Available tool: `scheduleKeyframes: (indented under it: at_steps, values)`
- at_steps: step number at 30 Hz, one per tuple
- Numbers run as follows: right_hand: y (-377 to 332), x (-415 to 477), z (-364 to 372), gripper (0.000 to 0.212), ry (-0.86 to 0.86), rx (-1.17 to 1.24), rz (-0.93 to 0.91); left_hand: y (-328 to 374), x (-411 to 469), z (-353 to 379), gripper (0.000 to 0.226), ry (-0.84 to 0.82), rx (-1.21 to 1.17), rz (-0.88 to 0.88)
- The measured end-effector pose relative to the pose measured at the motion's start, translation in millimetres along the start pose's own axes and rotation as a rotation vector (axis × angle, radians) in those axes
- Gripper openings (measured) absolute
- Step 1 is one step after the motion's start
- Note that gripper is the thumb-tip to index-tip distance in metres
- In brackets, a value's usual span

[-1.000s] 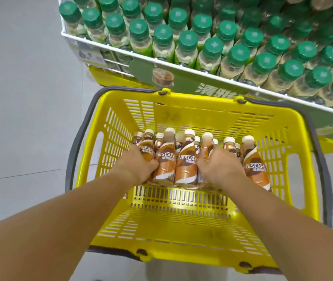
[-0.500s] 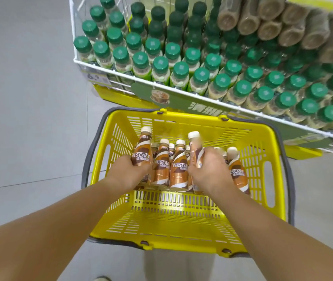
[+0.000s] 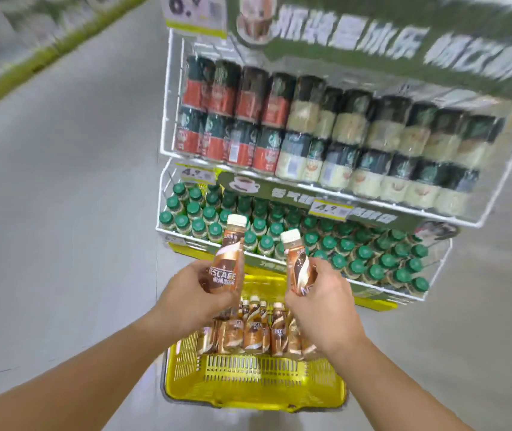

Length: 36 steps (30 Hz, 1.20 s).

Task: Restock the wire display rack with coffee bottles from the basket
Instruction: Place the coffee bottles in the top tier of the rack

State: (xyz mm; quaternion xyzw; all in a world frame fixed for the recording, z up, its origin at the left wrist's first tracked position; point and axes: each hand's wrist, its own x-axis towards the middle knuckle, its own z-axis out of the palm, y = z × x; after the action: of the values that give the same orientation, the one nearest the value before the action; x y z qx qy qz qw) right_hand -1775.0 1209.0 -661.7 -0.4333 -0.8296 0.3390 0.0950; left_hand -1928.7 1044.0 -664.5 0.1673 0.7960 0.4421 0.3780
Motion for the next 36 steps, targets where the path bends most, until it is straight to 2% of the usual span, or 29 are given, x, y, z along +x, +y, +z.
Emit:
scheduleKeyframes:
  at_steps: [5,12,18,23,25,27,29,33,36]
  values:
    - [-92.9,-14.1,-118.3,0.018,0.085,-0.008,-0.066,125.4,-43.3,-35.9,0.050,0.000,-0.082,0.112]
    - [-232.5,-41.4,-278.2,0.027,0.223,0.095,-0.142,302.2,-119.1,-96.9,0.049,0.093,-0.035,0.362]
    - [-333.3,-46.1,-383.7,0.034,0.301,0.174,-0.221,436.7,-176.3,-157.0,0.058,0.157,0.011,0.547]
    - [-405.6,-44.8,-451.7,0.028,0.387,0.156,-0.231,531.0,-208.2,-193.9,0.051,0.198,0.056,0.685]
    - [-426.9,-40.5,-473.0,0.026,0.424,0.134,-0.219,562.3,-213.9,-203.8,0.051,0.204,0.032,0.696]
    - [-442.7,-30.9,-490.8,0.030,0.442,0.123,-0.214,589.6,-213.8,-210.0,0.062,0.206,0.030,0.707]
    - [-453.1,-15.0,-505.9,0.041,0.452,0.135,-0.202,613.1,-205.9,-211.8,0.076,0.219,0.055,0.711]
    - [-457.7,29.0,-535.5,0.071,0.496,0.106,-0.175,652.4,-181.3,-203.5,0.089,0.272,0.119,0.706]
    - [-454.6,66.0,-553.0,0.078,0.473,0.120,-0.169,673.8,-156.3,-190.4,0.096,0.315,0.156,0.678]
